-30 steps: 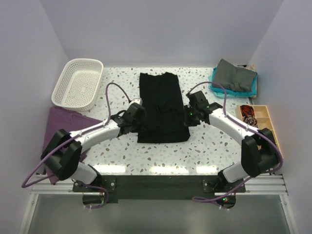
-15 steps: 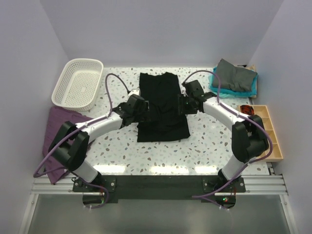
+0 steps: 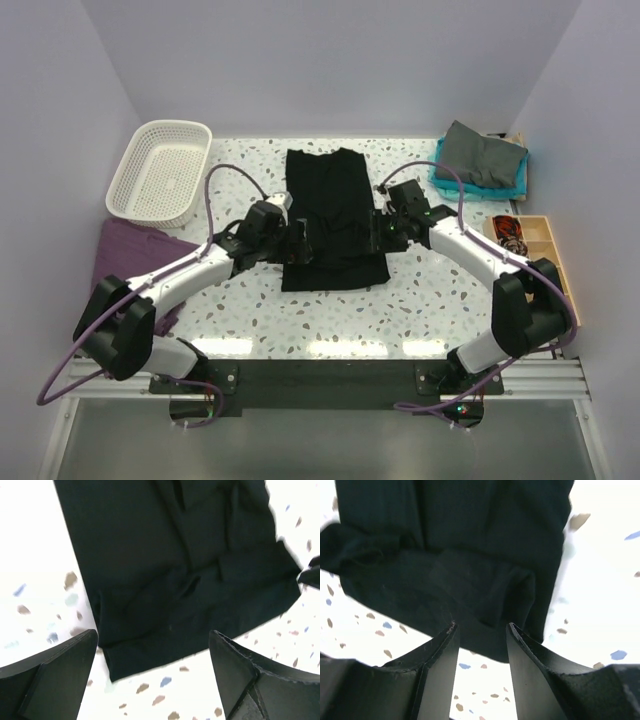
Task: Fold and stack the t-shirts
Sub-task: Fold the folded rectangular tshirt in 1/3 of the way
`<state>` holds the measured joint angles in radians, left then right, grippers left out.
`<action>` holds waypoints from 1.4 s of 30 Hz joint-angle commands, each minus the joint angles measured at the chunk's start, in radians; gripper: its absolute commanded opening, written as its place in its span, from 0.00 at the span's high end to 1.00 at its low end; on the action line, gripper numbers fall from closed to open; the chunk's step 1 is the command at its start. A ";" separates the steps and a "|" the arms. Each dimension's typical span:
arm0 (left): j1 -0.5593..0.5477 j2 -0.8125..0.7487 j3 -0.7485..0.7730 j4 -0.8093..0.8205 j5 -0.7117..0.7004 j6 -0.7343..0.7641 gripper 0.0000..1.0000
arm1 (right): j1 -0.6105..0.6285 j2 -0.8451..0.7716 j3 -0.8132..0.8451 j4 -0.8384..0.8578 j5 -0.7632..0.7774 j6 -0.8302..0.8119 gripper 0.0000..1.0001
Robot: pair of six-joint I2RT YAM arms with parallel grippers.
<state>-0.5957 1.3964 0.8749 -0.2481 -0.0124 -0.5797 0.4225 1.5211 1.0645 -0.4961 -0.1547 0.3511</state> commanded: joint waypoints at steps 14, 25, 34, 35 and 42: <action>0.005 0.075 -0.083 0.072 0.192 0.009 0.06 | 0.024 0.005 -0.049 0.033 -0.094 0.049 0.55; 0.005 0.174 0.024 0.098 0.138 0.018 0.06 | 0.024 0.114 0.009 0.060 -0.069 0.031 0.55; 0.007 0.276 0.203 0.061 0.059 0.087 0.06 | 0.022 0.218 0.146 0.034 0.000 -0.015 0.54; 0.007 0.294 0.211 0.055 0.048 0.092 0.06 | 0.021 0.231 0.161 0.033 0.015 -0.020 0.54; 0.022 0.371 0.266 0.058 -0.033 0.127 0.05 | 0.010 0.352 0.320 0.021 0.084 -0.061 0.54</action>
<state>-0.5926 1.7321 1.0924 -0.2104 0.0299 -0.5022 0.4385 1.8313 1.2881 -0.4789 -0.1436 0.3325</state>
